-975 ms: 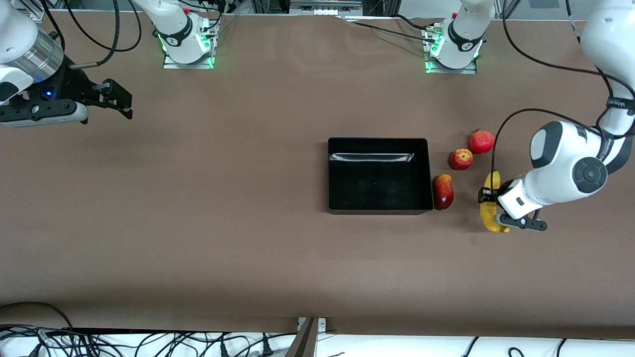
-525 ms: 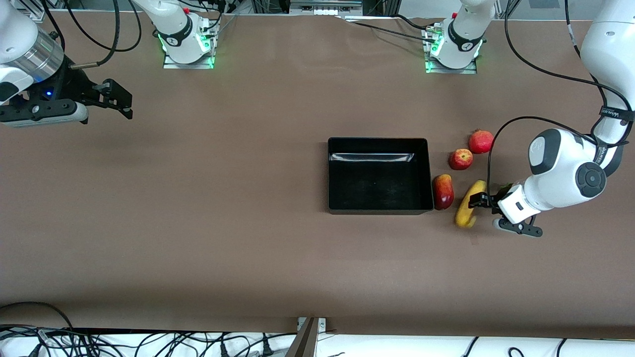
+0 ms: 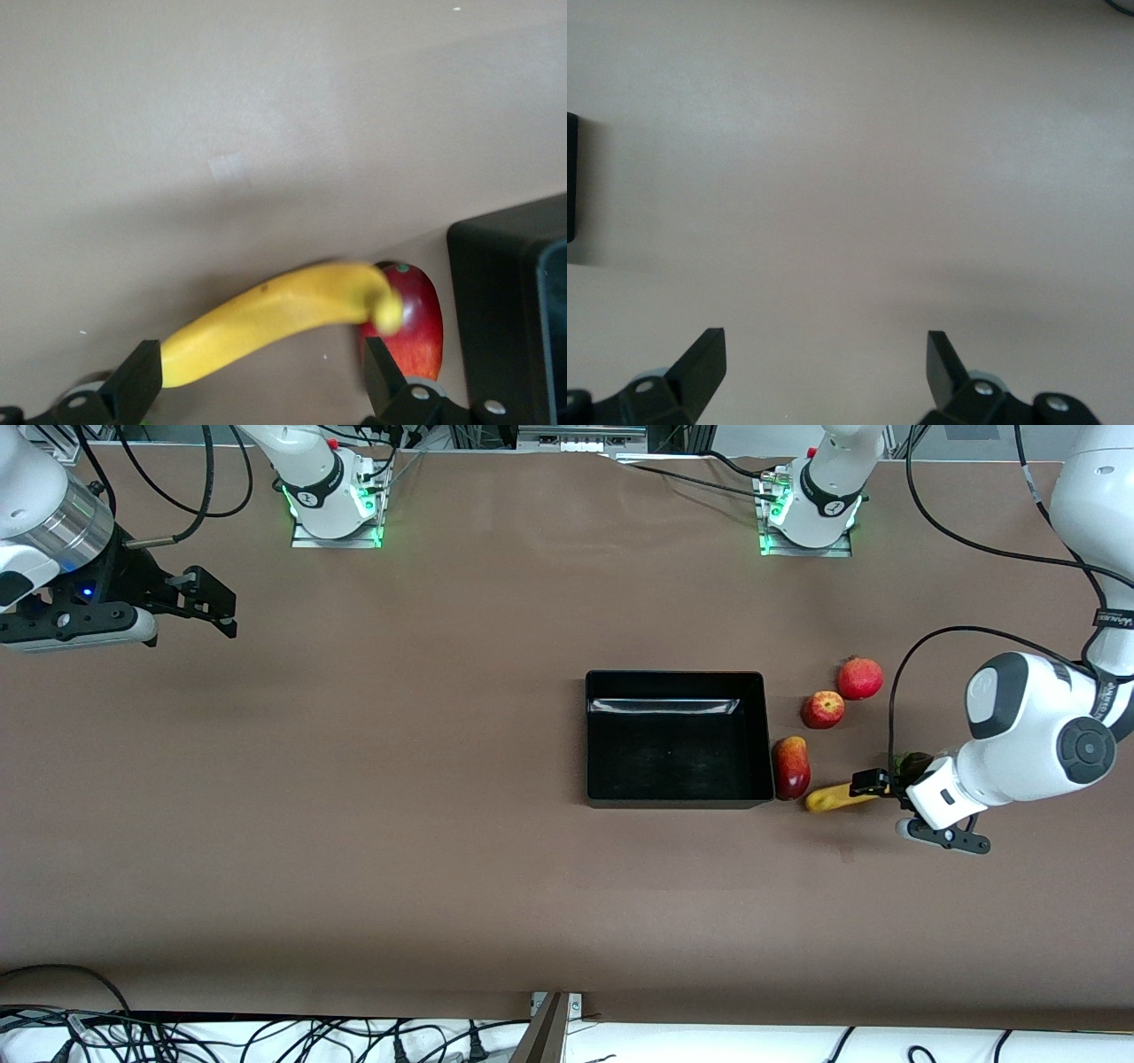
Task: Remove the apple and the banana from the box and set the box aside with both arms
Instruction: 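Lower the banana onto the table and open the left gripper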
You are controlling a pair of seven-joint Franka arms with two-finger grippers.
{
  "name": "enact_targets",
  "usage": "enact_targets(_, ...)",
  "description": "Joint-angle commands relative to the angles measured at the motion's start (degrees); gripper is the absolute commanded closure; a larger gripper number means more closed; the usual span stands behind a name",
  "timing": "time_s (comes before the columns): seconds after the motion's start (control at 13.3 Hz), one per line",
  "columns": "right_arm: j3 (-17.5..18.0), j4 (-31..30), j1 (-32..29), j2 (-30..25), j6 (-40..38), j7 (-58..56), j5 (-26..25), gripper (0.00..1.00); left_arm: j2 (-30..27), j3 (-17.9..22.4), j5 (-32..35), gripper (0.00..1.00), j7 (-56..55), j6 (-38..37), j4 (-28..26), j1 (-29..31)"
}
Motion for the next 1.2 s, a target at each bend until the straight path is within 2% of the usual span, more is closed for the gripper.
enact_targets(0.0, -0.1, 0.5, 0.1, -0.1, 0.0, -0.5, 0.7, 0.00, -3.0, 0.2, -0.2, 0.00, 4.1, -10.9, 8.3, -3.3)
enact_targets(0.22, 0.0, 0.5, 0.1, -0.1, 0.3, 0.4, 0.9, 0.00, -4.0, 0.0, 0.4, 0.00, 4.3, -21.0, 15.7, -5.2)
enact_targets(0.38, 0.0, 0.5, 0.2, 0.4, 0.8, 0.5, 0.8, 0.00, -8.3, 0.0, 3.5, 0.00, 4.2, -23.0, 16.3, -7.2)
enact_targets(0.67, -0.1, 0.5, 0.1, 0.4, 2.7, 0.6, 1.0, 0.00, -14.6, 0.1, 2.6, 0.00, 3.1, -24.6, 18.6, -7.3)
enact_targets(0.9, -0.2, 0.7, 0.0, 0.3, 3.2, 0.6, 1.0, 0.00, -17.9, 1.2, -2.0, 0.00, -1.3, -28.7, 18.8, -7.5)
enact_targets(0.97, -0.1, 0.9, 0.0, 0.3, 3.2, 0.5, 0.9, 0.00, -20.8, 4.9, -4.1, 0.00, -1.6, -28.8, 17.5, -10.0)
enact_targets(1.12, -0.1, 1.2, 0.1, 0.3, 3.2, 0.5, 0.9, 0.00, -25.3, 22.4, -12.3, 0.00, -1.8, -28.7, 14.1, -22.8)
